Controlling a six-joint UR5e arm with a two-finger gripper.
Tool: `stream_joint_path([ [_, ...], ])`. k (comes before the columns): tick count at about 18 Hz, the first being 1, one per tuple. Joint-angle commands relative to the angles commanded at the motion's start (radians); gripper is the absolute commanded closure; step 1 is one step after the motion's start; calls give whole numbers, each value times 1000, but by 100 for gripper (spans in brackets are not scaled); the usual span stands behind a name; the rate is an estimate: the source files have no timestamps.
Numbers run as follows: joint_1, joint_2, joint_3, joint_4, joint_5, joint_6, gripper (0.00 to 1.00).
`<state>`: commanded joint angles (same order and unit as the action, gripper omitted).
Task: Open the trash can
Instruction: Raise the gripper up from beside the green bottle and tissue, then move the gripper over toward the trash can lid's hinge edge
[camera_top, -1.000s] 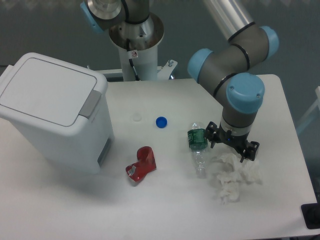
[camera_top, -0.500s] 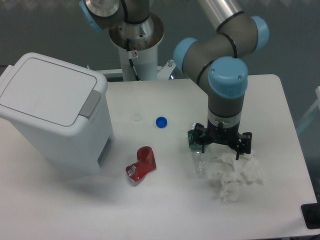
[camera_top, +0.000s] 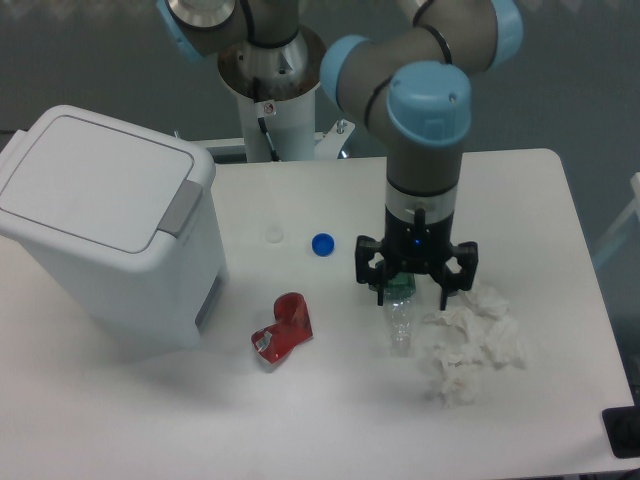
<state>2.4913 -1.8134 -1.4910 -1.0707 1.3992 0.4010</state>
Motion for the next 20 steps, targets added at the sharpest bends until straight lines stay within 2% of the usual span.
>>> stream_joint_path([
  [1, -15, 18, -3, 0, -15, -39, 99],
  [4, -66, 60, -12, -18, -52, -77, 100],
  [10, -104, 160, -15, -153, -195, -111, 100],
  [15, -111, 183, -15, -244, -235, -108, 100],
  [20, -111, 180, -43, -244, -292, -103, 100],
])
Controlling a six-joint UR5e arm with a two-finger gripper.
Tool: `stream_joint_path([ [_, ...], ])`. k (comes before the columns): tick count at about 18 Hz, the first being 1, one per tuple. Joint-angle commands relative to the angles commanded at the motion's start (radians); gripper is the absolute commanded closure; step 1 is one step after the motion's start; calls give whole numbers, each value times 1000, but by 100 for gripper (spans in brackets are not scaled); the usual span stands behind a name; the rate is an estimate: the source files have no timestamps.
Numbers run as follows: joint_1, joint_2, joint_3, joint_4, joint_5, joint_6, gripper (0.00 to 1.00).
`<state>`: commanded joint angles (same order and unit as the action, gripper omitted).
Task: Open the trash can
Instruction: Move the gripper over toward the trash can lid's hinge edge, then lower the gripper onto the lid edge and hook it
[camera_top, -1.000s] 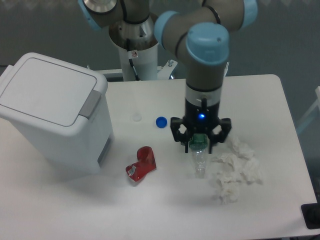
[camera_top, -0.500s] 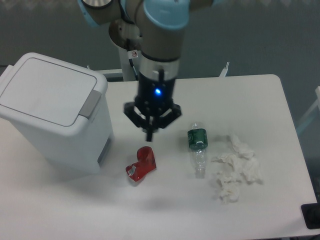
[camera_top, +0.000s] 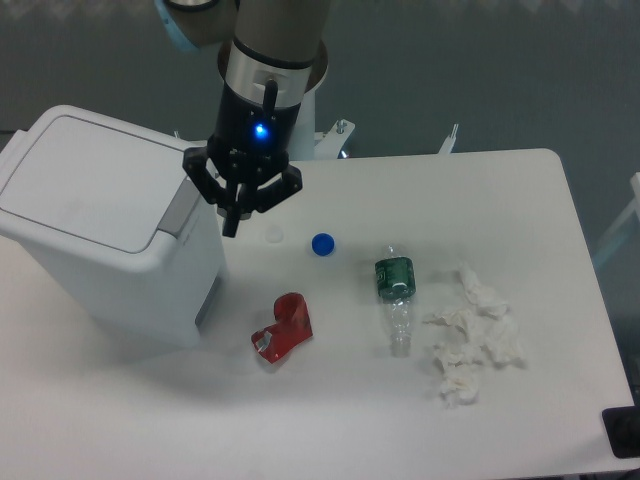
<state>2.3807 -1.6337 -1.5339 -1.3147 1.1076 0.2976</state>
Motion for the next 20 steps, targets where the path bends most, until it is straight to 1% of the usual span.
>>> stream_joint_path([
  [2, 0, 0, -3, 0, -22, 0, 100],
  [9, -17, 5, -12, -6, -31, -8, 100],
  [11, -21, 14, -18, -11, -31, -8, 100],
  [14, -25, 43, -51, -14, -31, -5, 100],
  [16, -28, 54, -60, -14, -31, -2, 100],
  [20, -31, 54, -63, -15, -31, 0, 100],
])
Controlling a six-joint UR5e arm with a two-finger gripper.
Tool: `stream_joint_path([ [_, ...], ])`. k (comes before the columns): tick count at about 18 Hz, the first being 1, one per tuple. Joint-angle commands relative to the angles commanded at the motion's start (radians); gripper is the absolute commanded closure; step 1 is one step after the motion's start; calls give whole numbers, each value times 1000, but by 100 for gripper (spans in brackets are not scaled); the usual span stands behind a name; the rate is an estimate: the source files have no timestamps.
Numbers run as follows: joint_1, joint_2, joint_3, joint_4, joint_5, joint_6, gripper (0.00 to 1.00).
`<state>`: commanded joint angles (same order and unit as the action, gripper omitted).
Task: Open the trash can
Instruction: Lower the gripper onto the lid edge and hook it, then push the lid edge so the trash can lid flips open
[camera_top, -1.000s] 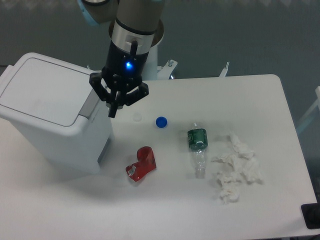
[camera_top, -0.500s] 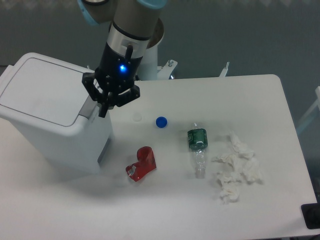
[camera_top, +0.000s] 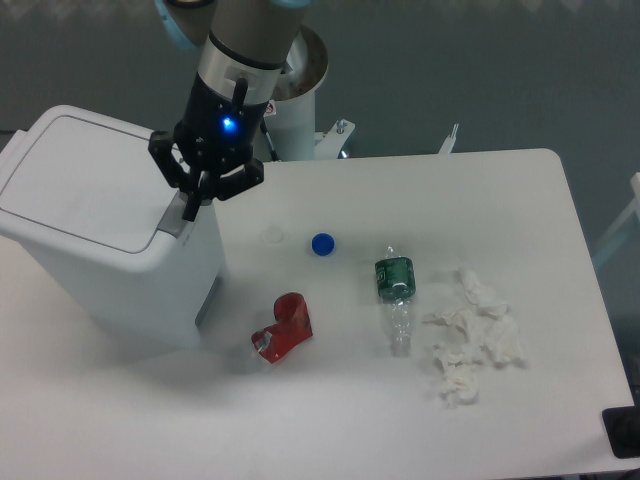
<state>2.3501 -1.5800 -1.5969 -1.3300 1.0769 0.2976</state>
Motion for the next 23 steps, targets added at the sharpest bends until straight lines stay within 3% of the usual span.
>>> stream_joint_path([
  [23, -3, -11, -14, 12, 6, 5, 100],
])
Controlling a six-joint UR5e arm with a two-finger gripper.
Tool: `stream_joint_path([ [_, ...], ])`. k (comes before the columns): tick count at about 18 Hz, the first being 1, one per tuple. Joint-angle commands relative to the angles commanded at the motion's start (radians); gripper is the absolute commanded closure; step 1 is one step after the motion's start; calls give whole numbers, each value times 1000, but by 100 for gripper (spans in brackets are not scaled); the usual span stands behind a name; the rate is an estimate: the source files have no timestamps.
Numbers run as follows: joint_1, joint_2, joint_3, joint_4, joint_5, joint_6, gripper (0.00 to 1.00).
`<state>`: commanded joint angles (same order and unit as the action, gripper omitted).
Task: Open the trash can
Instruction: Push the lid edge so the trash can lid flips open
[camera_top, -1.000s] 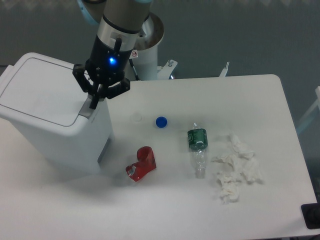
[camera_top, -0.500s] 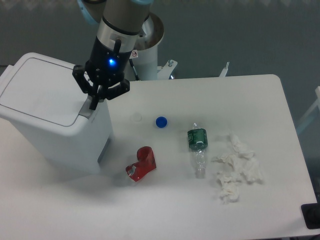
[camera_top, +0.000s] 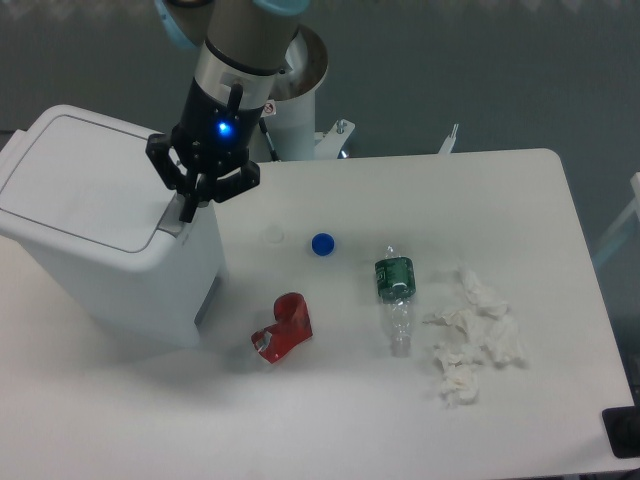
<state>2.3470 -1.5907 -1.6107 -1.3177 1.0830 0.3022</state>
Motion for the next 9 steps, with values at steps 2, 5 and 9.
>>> stream_joint_path([
  [2, 0, 0, 0, 0, 0, 2, 100],
  [5, 2, 0, 2, -2, 0, 2, 100],
  [9, 8, 2, 18, 2, -8, 5, 93],
])
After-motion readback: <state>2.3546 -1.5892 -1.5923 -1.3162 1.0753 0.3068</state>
